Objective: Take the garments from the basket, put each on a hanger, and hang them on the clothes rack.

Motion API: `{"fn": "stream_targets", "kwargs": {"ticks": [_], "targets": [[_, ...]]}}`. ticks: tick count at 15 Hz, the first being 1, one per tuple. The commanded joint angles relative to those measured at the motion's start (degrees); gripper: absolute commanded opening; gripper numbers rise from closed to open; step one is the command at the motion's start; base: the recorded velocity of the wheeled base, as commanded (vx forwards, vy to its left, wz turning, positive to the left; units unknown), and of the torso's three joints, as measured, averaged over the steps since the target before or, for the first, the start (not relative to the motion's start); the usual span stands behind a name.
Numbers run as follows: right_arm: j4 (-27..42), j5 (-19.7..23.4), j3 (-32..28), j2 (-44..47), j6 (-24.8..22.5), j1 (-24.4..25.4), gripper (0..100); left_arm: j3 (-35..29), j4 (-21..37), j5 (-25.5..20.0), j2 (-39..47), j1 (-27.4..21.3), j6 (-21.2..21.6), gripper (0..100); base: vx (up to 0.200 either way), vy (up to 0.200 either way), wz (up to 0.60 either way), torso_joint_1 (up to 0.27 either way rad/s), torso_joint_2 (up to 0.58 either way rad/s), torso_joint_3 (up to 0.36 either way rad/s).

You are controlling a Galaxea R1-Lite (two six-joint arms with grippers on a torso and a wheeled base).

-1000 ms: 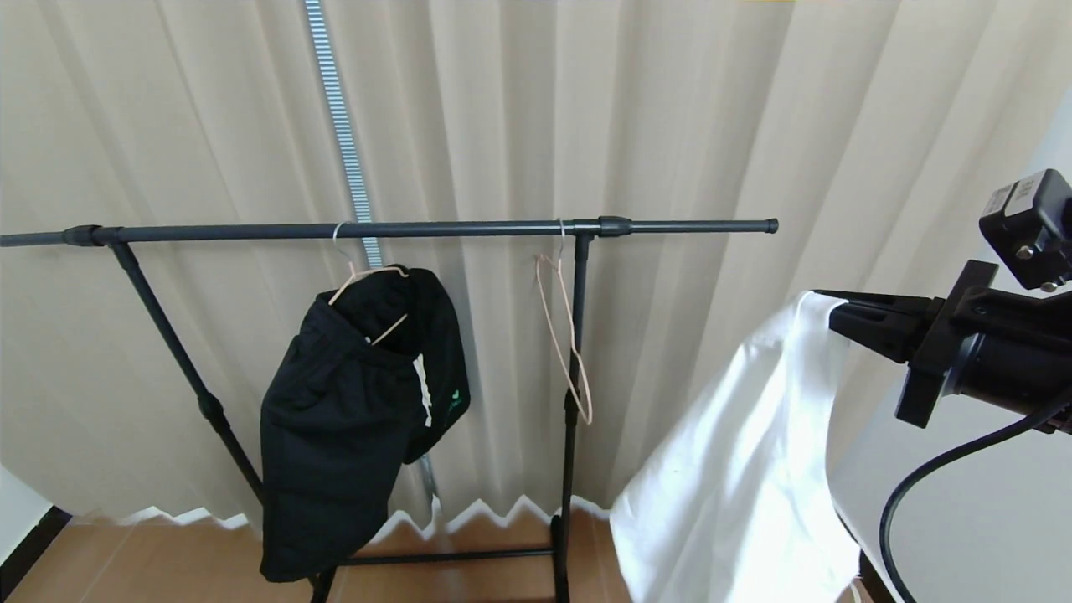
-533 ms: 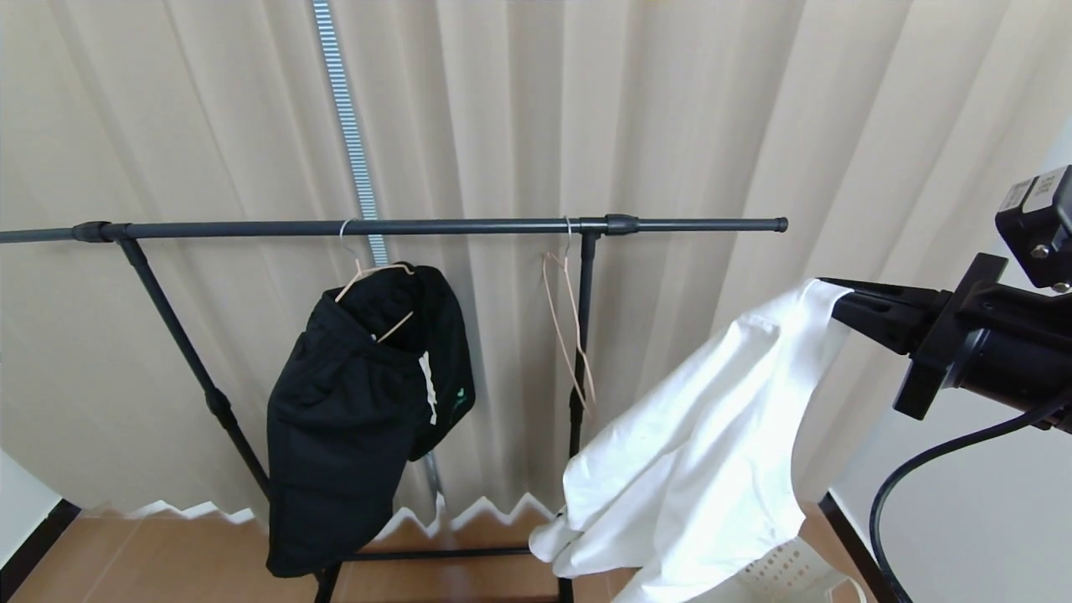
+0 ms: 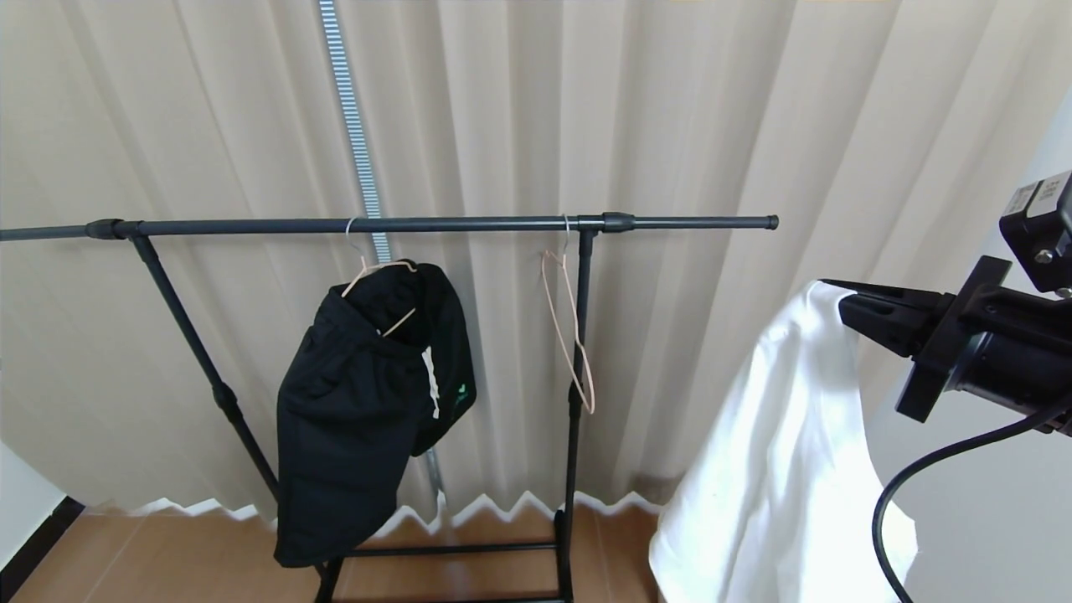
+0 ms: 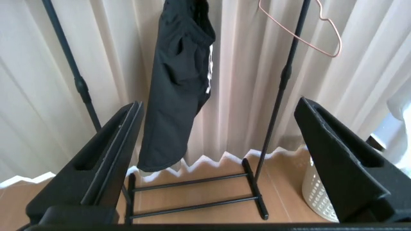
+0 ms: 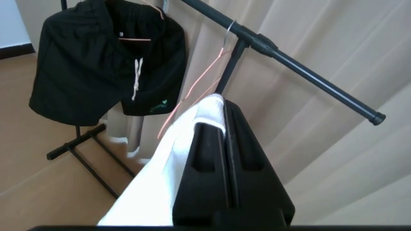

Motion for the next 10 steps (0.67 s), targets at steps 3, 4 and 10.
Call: {"fn": "stream_targets", "kwargs": {"ticks": [3,4,10], "targets": [[-0.1,0.0,0.1,-0.2,-0.1,0.0,0,0.0,0.0,0.0,0.1,0.0,-0.1,100,0.0,0.0,0.0,0.0,0.0,0.0],[-0.2,0.0,0.2,-0.2,-0.1,0.0,0,0.0,0.0,0.0,0.1,0.0,-0.1,100,0.0,0.0,0.0,0.0,0.0,0.0],[-0.2,0.0,0.3,0.1,-0.1,-0.1,0,0.0,0.0,-0.1,0.1,0.0,0.1,100,0.0,0.067,0.0,0.001,0.0,0.002]]}}
